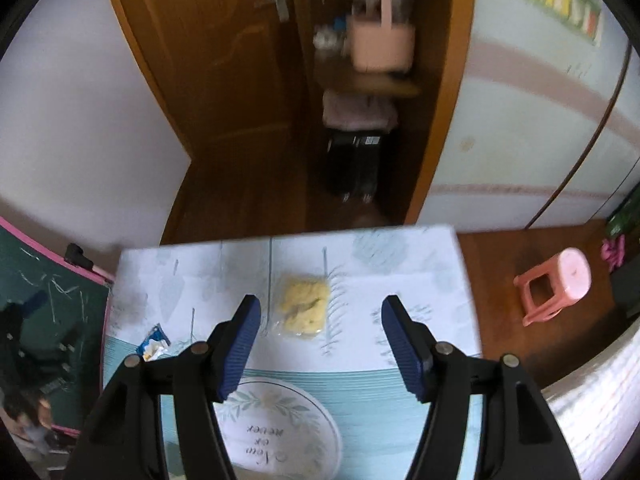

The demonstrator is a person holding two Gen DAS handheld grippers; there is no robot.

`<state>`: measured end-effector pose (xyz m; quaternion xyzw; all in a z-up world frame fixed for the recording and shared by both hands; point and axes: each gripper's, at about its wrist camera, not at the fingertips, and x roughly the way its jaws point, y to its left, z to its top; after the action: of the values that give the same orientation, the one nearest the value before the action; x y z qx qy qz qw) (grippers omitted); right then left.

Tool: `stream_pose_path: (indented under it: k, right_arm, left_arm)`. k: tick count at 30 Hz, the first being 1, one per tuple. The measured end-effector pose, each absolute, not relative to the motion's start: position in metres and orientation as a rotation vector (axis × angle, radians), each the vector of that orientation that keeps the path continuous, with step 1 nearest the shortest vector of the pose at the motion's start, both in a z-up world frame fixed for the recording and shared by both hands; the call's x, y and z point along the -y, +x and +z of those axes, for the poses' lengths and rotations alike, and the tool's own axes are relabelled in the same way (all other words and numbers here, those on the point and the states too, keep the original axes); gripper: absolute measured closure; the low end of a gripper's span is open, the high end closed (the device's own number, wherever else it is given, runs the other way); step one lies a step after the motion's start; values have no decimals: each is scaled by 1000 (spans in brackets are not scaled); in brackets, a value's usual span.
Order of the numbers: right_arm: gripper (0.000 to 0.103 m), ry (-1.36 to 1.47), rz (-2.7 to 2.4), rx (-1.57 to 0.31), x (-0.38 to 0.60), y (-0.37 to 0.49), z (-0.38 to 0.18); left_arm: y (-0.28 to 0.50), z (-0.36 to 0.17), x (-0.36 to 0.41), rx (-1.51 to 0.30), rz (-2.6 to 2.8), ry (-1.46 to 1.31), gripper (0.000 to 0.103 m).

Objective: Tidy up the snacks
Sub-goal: 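Grasp the blue candy with the left gripper while the right grasps the clear puffed-snack bag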

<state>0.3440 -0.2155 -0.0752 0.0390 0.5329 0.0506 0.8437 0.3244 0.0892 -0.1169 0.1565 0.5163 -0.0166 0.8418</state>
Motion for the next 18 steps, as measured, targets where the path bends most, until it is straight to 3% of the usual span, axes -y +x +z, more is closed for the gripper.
stream_pose_path:
  k: [7, 18]
  right_arm:
    - [40, 129, 106, -1266, 199, 370, -166]
    - [40, 133, 80, -1305, 178, 399, -218]
  left_arm:
    - [341, -198, -84, -1215, -88, 341, 11]
    - [352, -235, -98, -1287, -140, 259, 11]
